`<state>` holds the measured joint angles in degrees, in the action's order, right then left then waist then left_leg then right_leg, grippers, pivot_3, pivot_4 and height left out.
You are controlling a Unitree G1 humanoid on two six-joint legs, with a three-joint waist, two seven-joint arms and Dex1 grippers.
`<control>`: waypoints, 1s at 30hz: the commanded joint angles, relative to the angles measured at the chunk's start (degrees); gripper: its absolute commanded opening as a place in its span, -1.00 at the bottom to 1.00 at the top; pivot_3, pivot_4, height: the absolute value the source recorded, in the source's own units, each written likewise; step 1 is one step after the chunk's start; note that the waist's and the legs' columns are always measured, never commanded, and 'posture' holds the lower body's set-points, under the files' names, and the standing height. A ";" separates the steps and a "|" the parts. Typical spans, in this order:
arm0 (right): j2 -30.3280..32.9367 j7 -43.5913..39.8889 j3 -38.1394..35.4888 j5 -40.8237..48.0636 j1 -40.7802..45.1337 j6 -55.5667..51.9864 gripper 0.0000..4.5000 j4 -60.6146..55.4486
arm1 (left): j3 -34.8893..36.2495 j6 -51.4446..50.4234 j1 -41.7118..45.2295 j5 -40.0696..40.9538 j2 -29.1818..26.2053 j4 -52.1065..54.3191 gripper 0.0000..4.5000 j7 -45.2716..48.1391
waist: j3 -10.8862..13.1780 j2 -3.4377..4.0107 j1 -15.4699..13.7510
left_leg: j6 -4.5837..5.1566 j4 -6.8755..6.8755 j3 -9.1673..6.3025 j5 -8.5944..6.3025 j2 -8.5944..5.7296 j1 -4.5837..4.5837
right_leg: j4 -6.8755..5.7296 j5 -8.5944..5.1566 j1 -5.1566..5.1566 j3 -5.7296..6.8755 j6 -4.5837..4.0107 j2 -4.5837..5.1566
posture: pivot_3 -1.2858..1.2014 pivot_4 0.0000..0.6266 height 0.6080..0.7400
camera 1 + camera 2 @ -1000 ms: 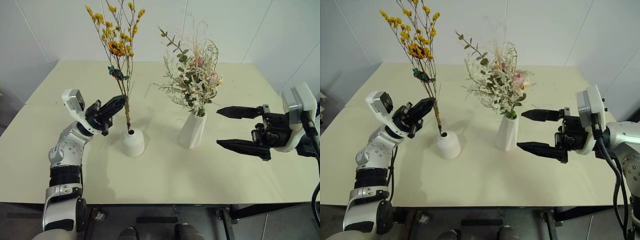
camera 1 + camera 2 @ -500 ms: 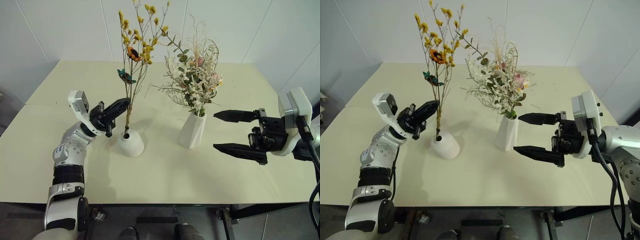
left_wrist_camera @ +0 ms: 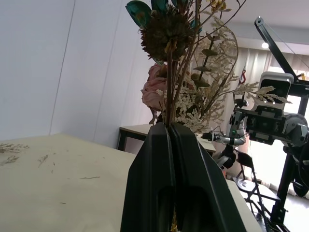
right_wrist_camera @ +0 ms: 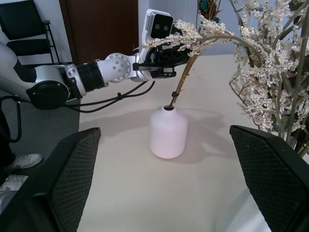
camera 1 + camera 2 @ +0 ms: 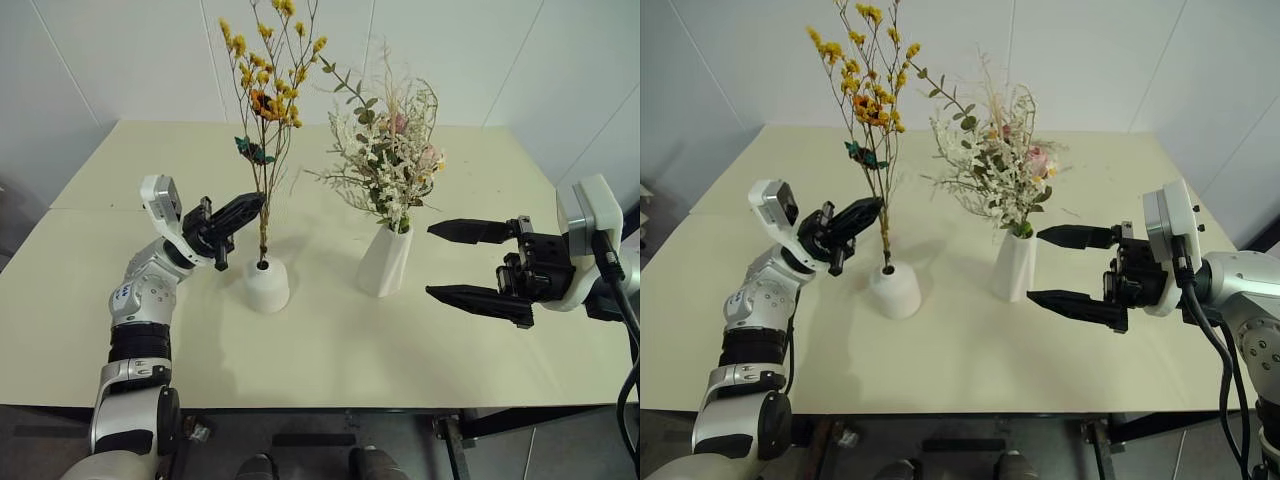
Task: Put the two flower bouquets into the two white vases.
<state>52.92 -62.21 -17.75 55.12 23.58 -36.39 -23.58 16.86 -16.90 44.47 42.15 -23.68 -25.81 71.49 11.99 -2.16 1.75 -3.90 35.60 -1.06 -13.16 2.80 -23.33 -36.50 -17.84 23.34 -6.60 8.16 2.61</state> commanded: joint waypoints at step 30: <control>-0.36 0.85 -0.65 -1.00 -0.20 0.99 1.00 -1.34 | -1.64 4.12 -2.00 -5.70 0.12 -2.10 -0.99 1.75 | 0.00 0.00 -0.04 | 0.01 0.00 0.00 0.00 0.00 0.00 | 0.02 0.00 0.00 0.00 0.00 0.00 | 0.03 -0.52 1.00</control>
<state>52.91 -61.70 -17.75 53.97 23.36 -36.29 -23.59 15.21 -13.77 42.32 36.68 -23.62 -28.12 72.72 11.99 -2.16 1.71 -3.90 35.60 -1.07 -13.17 2.80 -23.33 -36.48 -17.84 23.34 -6.60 8.16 2.61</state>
